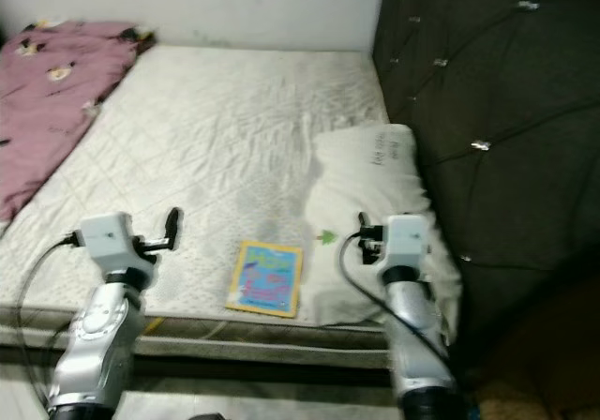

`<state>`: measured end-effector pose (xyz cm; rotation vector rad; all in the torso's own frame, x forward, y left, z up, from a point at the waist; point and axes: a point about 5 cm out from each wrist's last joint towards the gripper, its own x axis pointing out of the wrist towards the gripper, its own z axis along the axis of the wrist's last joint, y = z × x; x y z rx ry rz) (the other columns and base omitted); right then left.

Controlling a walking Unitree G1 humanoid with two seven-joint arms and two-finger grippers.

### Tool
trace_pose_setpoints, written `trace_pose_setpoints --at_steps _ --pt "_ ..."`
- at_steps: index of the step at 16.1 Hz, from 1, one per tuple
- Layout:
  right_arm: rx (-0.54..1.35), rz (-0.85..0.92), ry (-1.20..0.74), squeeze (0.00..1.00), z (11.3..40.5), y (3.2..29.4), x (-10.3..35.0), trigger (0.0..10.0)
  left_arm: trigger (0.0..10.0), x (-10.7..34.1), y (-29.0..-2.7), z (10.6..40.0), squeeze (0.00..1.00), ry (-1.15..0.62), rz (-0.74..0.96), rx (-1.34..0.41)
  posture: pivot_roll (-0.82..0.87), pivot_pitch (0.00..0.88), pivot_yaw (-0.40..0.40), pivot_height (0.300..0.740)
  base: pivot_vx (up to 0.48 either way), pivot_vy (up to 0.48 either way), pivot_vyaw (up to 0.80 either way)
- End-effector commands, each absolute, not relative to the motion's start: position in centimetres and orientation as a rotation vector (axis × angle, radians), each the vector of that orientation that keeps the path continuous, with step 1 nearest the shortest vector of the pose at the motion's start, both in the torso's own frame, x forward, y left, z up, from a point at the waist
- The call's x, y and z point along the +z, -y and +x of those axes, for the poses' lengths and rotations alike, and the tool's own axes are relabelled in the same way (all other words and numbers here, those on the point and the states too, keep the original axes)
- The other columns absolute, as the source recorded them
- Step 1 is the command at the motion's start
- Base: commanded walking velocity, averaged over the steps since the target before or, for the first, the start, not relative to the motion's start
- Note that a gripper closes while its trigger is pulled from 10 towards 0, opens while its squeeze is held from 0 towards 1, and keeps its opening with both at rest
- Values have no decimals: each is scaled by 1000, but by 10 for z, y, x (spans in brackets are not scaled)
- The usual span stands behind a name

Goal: Clean up the room

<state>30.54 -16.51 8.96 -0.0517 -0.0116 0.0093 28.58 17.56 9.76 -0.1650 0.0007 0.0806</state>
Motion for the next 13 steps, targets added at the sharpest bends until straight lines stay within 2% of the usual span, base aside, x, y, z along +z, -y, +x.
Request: trace_pose_setpoints --at_steps 1,13 --pt "-8 -62 10 0 304 172 89 10000 10000 98 -171 287 0 -7 -165 61 3 91 17 740 0 480 0" --pt "15 -71 9 0 301 172 88 10000 10000 95 -171 286 0 -17 -176 57 -1 101 16 740 0 480 0"
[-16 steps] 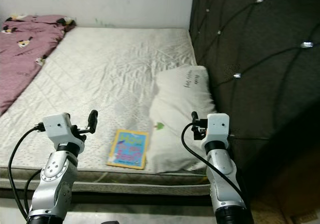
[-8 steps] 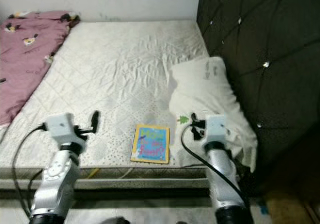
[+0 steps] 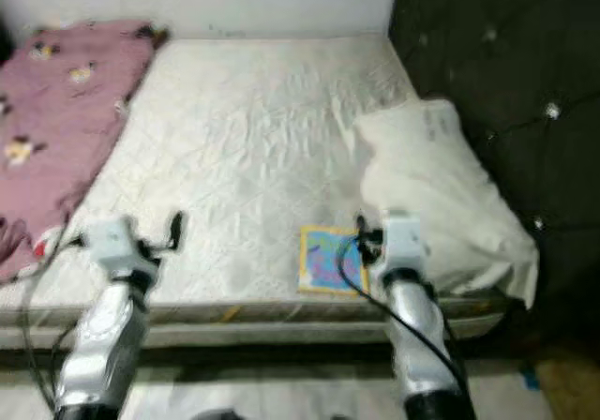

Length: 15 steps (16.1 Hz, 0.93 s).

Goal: Clean up the room

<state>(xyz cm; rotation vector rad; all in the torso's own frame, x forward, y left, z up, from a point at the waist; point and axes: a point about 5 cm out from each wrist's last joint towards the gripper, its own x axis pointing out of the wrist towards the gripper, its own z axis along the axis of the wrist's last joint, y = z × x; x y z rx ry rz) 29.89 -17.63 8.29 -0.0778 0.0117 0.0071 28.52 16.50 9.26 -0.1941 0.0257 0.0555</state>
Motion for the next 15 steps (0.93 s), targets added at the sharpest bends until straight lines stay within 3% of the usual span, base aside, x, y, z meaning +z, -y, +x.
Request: trace_pose_setpoints --at_steps 1,15 --pt "16 -72 6 0 300 172 87 10000 10000 95 -171 285 0 -18 -172 57 0 101 14 740 0 480 0" --pt "27 -79 -1 0 300 171 86 10000 10000 94 -167 284 0 -26 -177 35 1 97 12 740 0 480 0"
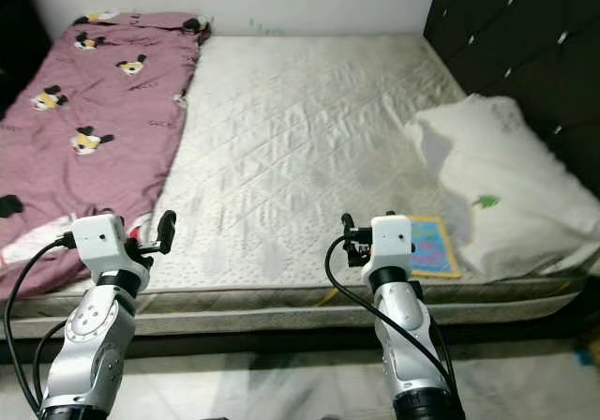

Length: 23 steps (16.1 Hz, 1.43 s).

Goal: Clean up the room

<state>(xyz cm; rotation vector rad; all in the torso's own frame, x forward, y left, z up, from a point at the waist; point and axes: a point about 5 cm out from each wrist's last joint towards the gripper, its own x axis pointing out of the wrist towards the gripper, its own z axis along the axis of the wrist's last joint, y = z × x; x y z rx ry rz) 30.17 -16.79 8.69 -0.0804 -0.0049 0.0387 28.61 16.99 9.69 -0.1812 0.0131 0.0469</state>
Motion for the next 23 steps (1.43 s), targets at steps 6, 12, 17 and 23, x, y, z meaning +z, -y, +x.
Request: trace_pose_setpoints --at_steps 6,12,17,23 --pt "23 -80 -1 0 301 172 86 10000 10000 98 -164 281 0 12 -185 -9 1 101 10 740 0 80 0" --pt "23 -84 0 0 302 172 86 10000 10000 101 -161 281 0 24 -198 -28 -2 106 9 740 261 0 0" --pt "13 -88 2 0 302 175 87 10000 10000 102 -158 283 0 27 -201 -47 -6 106 14 740 328 0 0" --pt "10 -94 3 0 303 175 87 10000 10000 101 -159 283 0 20 -199 -48 -5 107 13 740 319 0 0"
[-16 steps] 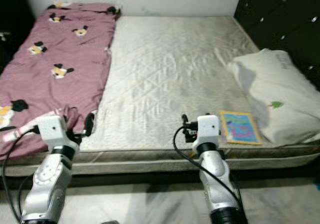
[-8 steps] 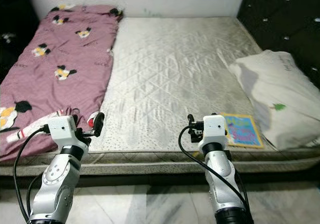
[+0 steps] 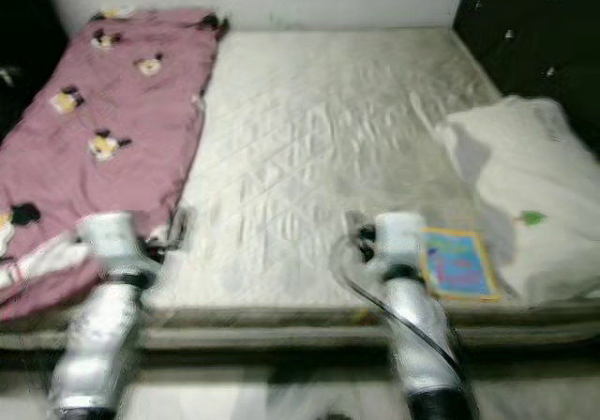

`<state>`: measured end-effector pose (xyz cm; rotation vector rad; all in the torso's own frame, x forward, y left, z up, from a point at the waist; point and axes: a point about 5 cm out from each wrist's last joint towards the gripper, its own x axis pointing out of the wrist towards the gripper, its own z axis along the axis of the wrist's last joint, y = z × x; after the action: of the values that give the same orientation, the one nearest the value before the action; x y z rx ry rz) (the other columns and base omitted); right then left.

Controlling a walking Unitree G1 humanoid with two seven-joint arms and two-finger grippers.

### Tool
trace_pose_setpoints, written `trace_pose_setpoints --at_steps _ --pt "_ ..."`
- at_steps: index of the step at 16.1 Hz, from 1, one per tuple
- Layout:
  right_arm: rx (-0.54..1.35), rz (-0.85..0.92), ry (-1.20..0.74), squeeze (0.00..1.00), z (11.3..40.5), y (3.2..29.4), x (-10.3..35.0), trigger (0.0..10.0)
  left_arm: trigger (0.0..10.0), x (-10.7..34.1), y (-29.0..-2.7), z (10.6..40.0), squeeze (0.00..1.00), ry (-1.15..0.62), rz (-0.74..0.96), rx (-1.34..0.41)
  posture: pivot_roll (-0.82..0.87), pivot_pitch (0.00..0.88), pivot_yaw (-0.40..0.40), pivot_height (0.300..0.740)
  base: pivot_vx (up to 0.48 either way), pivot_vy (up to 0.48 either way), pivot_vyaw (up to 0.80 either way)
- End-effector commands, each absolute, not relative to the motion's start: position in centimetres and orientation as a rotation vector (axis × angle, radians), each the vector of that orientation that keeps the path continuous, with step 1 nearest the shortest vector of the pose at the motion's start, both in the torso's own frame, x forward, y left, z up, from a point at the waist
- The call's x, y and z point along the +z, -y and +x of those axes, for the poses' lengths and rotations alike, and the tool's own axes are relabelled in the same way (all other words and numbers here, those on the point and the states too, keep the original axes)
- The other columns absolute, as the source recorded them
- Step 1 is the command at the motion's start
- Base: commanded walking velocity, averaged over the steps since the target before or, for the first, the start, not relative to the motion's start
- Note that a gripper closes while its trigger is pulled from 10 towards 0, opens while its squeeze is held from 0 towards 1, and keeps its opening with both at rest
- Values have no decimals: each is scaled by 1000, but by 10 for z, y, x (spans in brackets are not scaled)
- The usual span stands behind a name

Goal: Clean up the room

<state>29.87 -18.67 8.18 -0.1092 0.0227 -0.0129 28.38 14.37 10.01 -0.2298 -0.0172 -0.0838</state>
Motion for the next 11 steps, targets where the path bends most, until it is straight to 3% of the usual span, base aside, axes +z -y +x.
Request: trace_pose_setpoints --at_steps 1,7,11 --pt "8 -98 3 0 303 175 87 10000 10000 100 -159 282 0 19 -198 -44 -5 107 13 740 289 0 0" --pt "4 -106 1 0 302 178 87 10000 10000 95 -160 284 0 -15 -215 9 -8 103 15 740 46 0 0" --pt "8 -108 1 0 304 177 87 10000 10000 94 -160 285 0 -17 -217 5 -3 92 12 740 0 382 0"
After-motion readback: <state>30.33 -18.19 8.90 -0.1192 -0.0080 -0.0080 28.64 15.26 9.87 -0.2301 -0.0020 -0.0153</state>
